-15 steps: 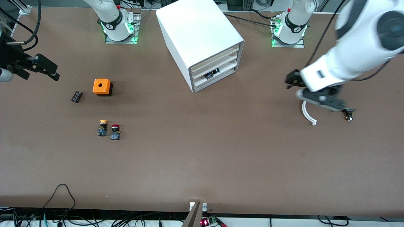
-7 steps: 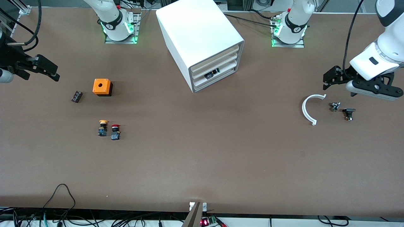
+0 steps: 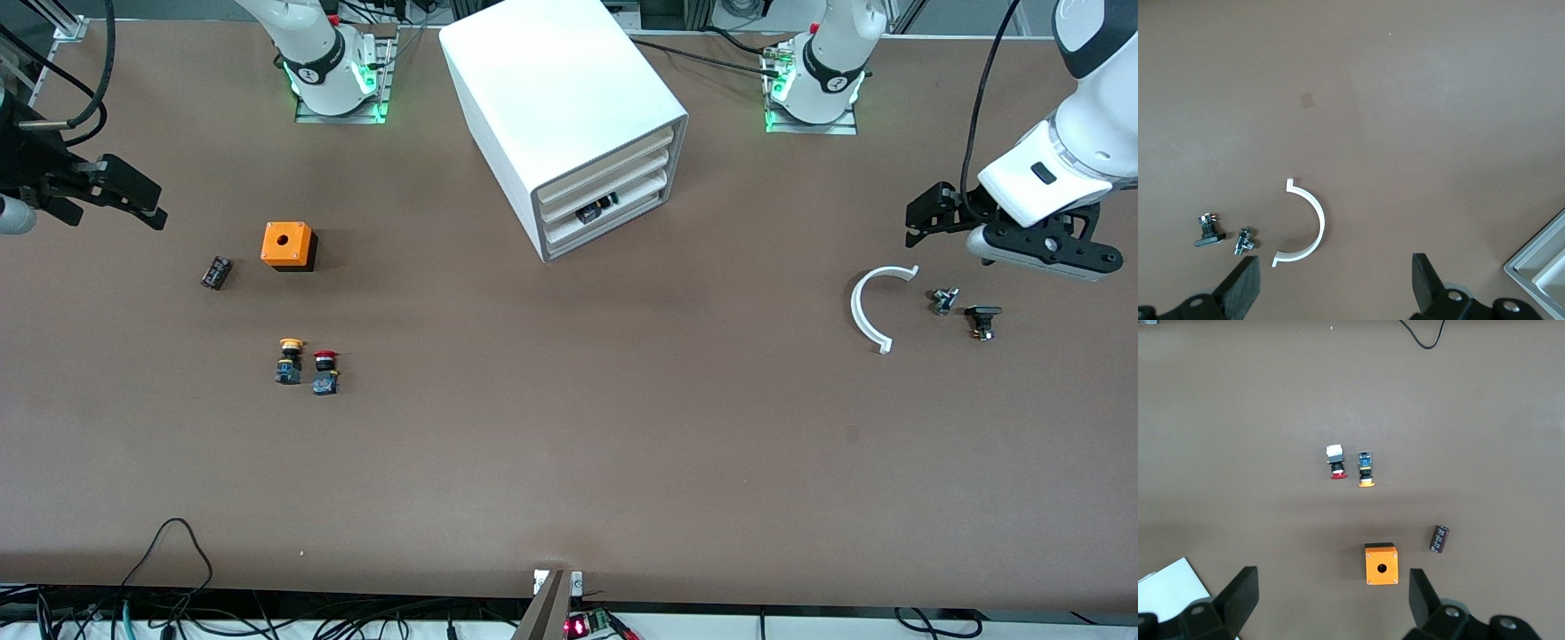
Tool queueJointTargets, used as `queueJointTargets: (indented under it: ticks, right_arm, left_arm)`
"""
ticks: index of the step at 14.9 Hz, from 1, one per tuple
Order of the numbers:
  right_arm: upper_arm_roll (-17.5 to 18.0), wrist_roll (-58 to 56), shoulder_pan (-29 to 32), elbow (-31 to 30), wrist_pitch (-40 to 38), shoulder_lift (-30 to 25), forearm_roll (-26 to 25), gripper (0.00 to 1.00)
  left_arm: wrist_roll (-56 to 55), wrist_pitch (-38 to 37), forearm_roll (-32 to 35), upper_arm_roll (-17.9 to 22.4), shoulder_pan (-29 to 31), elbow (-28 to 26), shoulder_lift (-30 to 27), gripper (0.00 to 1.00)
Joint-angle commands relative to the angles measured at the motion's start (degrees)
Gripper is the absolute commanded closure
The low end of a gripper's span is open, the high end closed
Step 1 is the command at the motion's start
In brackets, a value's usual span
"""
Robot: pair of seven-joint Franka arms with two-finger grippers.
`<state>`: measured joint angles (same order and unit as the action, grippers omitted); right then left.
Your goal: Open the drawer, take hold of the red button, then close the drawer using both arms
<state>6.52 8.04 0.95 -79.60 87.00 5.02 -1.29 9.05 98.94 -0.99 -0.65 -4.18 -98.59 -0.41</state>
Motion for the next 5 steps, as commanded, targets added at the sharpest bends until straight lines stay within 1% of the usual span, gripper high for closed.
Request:
queueJointTargets:
  ticks: [1, 5]
  right_arm:
    - [0.43, 0.13, 0.63, -0.73, 0.63, -0.44, -0.12, 0.0]
    - [0.43, 0.13, 0.63, -0.74, 0.63, -0.44, -0.12, 0.0]
  left_arm:
    - [0.62, -1.2, -0.85, 0.65, -0.47, 0.33, -0.82, 0.0]
    - [0.62, -2.25, -0.85, 0.57, -0.47, 0.5, -0.82, 0.0]
